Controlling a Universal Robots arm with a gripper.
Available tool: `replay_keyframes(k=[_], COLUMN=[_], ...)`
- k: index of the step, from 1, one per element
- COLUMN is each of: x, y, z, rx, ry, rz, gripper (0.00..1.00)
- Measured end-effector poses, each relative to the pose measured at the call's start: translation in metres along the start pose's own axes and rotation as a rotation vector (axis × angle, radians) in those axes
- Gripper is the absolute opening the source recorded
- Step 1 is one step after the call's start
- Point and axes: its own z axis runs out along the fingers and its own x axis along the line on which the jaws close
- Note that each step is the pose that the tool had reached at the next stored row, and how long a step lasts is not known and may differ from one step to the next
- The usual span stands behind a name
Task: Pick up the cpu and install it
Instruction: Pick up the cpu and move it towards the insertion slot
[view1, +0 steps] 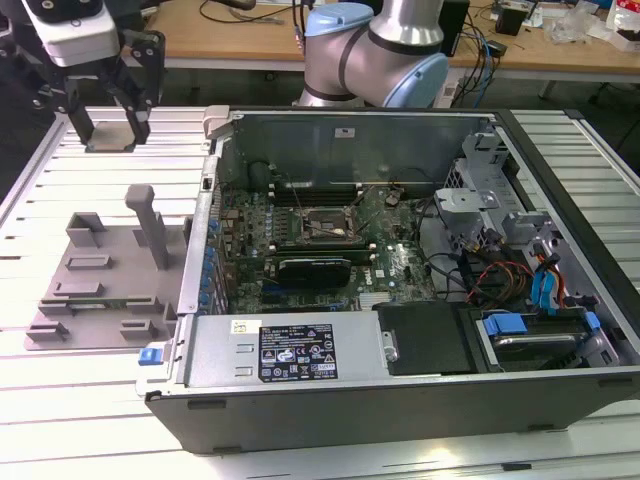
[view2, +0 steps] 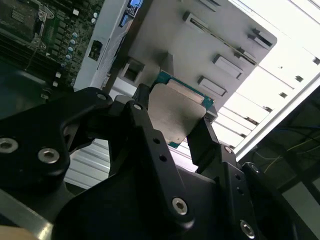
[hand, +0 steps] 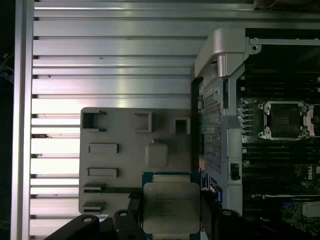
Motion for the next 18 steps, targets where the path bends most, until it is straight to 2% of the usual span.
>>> replay_keyframes(k=[3, 7, 11, 18], x=[-0.0109, -0.022, -0.0397, -0.0577], y=[0.0, 0.0, 0.0001, 0.0001], z=[0.0001, 0.0003, 0.0005, 0.0008], rx=[0.0, 0.0, 0.0, 0.0], ry=[0.0, 0.0, 0.0, -0.0001], rz=[0.0, 0.0, 0.0, 0.0], gripper=[0.55, 0.55, 0.55, 0.55])
